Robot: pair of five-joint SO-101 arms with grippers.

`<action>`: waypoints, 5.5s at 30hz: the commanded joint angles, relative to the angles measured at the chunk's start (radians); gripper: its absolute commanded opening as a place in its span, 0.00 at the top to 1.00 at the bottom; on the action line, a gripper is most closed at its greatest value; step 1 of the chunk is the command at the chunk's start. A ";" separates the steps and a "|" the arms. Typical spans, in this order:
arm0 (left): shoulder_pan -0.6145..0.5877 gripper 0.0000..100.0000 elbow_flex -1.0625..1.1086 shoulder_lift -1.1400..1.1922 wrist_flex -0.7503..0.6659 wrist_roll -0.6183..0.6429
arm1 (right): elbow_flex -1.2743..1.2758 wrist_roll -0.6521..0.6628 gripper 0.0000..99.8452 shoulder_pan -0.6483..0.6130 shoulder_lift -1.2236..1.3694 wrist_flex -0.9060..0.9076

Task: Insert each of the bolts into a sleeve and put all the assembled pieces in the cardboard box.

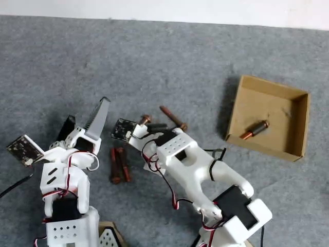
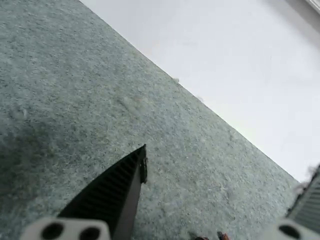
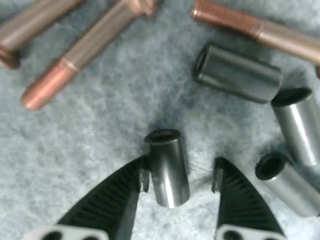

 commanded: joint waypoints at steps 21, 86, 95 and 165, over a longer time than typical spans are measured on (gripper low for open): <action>-0.012 0.55 0.005 -0.016 0.000 -0.005 | 0.033 -0.106 1.00 0.045 -0.159 -0.044; 0.492 0.81 -1.040 1.647 0.230 -0.462 | 0.642 -0.215 1.00 0.280 -0.941 -0.315; 0.432 0.81 -1.260 2.049 0.253 -0.563 | 0.642 -0.213 1.00 0.286 -0.941 -0.315; 0.335 0.99 -0.417 1.076 -0.244 -0.905 | 0.676 -0.213 1.00 0.286 -0.941 -0.315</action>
